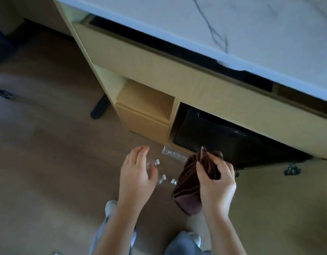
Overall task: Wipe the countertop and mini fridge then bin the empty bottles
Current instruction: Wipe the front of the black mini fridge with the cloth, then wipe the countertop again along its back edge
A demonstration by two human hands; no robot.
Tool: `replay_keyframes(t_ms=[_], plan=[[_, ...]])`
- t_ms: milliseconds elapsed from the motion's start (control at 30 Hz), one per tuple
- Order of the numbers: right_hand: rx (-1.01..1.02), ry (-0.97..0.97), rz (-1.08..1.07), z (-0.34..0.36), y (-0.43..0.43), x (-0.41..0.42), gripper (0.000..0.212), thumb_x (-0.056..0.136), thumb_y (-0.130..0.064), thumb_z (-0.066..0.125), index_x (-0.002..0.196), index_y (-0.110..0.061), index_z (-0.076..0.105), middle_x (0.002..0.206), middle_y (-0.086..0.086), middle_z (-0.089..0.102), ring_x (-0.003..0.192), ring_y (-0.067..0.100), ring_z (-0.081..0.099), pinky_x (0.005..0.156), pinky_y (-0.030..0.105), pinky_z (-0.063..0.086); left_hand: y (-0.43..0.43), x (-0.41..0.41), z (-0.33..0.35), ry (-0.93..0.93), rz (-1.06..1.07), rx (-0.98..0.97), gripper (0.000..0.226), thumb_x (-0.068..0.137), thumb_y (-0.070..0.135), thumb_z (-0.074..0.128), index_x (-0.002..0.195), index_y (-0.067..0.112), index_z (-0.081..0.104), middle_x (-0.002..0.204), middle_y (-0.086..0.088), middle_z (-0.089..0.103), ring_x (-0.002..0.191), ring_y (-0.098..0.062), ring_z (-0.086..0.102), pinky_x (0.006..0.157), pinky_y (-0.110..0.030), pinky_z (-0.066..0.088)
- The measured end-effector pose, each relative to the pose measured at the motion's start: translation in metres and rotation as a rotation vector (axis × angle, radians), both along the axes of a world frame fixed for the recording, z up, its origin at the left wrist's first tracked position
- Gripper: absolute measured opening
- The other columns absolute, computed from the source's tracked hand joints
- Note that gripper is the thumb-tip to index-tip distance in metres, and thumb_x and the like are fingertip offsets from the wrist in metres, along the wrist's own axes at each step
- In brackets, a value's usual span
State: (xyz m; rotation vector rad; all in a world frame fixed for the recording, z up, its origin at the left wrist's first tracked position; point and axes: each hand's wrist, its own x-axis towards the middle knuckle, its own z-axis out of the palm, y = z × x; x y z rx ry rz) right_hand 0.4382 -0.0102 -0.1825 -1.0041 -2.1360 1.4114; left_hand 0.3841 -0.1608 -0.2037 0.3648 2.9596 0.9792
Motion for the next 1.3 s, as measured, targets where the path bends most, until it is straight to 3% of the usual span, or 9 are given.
replay_keyframes(t_ms=[133, 333, 500, 933, 1100, 1300], plan=[[0.009, 0.011, 0.072, 0.051, -0.004, 0.008, 0.048, 0.072, -0.006, 0.073, 0.084, -0.05, 0.058, 0.097, -0.005, 0.058, 0.093, 0.004, 0.057, 0.085, 0.024, 0.044, -0.017, 0.009, 0.053, 0.018, 0.03, 0.013, 0.038, 0.076, 0.003, 0.065, 0.113, -0.003, 0.057, 0.11, -0.014, 0.06, 0.1, -0.028, 0.057, 0.085, -0.03, 0.041], [0.075, -0.004, 0.232, 0.118, -0.018, 0.02, 0.053, 0.07, -0.01, 0.076, 0.082, -0.057, 0.056, 0.095, -0.015, 0.057, 0.091, -0.008, 0.053, 0.073, 0.008, 0.042, -0.062, 0.016, 0.118, 0.049, -0.056, -0.055, 0.038, 0.075, 0.008, 0.067, 0.112, 0.001, 0.059, 0.11, -0.009, 0.062, 0.1, -0.026, 0.06, 0.085, -0.033, 0.045], [0.091, 0.066, 0.281, 0.167, -0.045, 0.004, 0.052, 0.071, -0.005, 0.074, 0.086, -0.051, 0.057, 0.096, -0.016, 0.056, 0.092, -0.013, 0.051, 0.071, -0.003, 0.037, -0.101, -0.005, 0.165, 0.099, -0.043, -0.063, 0.037, 0.075, 0.008, 0.067, 0.111, 0.0, 0.059, 0.111, -0.011, 0.062, 0.102, -0.027, 0.059, 0.084, -0.038, 0.048], [0.186, 0.174, 0.302, 0.245, -0.143, -0.069, 0.048, 0.07, -0.004, 0.075, 0.089, -0.045, 0.06, 0.091, -0.013, 0.056, 0.089, -0.01, 0.053, 0.074, -0.001, 0.039, -0.215, -0.083, 0.234, 0.176, -0.135, 0.009, 0.037, 0.077, 0.01, 0.066, 0.112, 0.001, 0.059, 0.113, -0.012, 0.061, 0.104, -0.026, 0.058, 0.085, -0.04, 0.05], [0.209, 0.187, 0.321, 0.261, -0.158, -0.09, 0.048, 0.069, -0.004, 0.075, 0.088, -0.046, 0.061, 0.092, -0.016, 0.057, 0.089, -0.008, 0.054, 0.076, 0.001, 0.039, -0.218, -0.102, 0.247, 0.21, -0.136, 0.077, 0.036, 0.077, 0.009, 0.066, 0.111, 0.0, 0.059, 0.112, -0.014, 0.061, 0.104, -0.026, 0.058, 0.086, -0.041, 0.049], [0.208, 0.204, 0.309, 0.271, -0.161, -0.12, 0.047, 0.07, -0.004, 0.074, 0.086, -0.045, 0.061, 0.091, -0.011, 0.059, 0.088, -0.005, 0.055, 0.078, 0.005, 0.041, -0.213, -0.128, 0.26, 0.25, -0.143, 0.111, 0.036, 0.077, 0.011, 0.067, 0.111, 0.001, 0.059, 0.111, -0.013, 0.062, 0.102, -0.025, 0.058, 0.085, -0.031, 0.045]])
